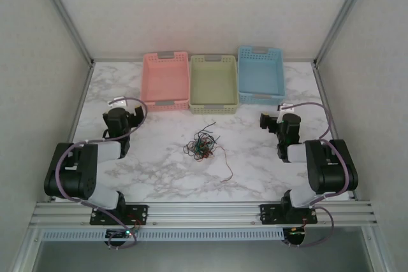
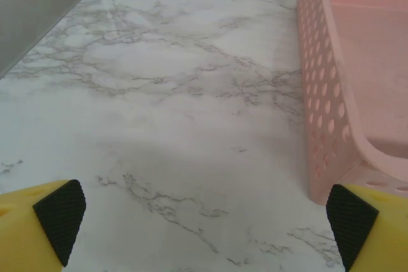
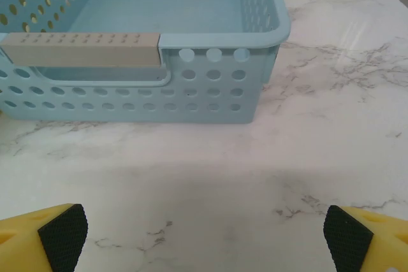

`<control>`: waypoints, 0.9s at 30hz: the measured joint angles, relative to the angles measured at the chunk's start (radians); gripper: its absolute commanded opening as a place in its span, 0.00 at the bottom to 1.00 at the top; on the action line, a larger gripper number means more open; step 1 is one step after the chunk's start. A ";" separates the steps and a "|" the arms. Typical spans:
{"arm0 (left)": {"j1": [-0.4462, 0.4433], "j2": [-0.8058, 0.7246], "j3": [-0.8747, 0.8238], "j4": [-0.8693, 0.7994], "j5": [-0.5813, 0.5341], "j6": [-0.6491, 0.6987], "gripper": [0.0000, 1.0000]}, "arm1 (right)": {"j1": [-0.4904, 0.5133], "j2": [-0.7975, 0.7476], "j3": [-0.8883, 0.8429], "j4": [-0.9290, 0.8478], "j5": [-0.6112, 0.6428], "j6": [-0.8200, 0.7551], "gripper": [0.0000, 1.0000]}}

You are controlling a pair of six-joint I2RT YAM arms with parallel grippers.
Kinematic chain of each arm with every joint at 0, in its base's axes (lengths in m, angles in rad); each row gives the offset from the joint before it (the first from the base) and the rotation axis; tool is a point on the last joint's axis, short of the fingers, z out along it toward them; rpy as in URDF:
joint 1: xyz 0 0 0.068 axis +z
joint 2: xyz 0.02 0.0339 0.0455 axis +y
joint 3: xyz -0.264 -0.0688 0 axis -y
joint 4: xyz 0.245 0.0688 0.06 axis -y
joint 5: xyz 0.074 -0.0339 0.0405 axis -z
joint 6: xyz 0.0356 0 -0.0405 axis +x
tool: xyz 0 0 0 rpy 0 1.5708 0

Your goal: Untangle the cables

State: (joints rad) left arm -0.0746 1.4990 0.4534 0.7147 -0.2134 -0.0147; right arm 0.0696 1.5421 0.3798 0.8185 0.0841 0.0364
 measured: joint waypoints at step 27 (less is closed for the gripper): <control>-0.003 -0.003 0.002 -0.011 -0.011 0.000 1.00 | 0.000 0.000 0.000 0.000 -0.007 0.000 0.99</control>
State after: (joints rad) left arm -0.0772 1.4956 0.4549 0.7036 -0.2245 -0.0151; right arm 0.0696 1.5421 0.3798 0.8181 0.0772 0.0364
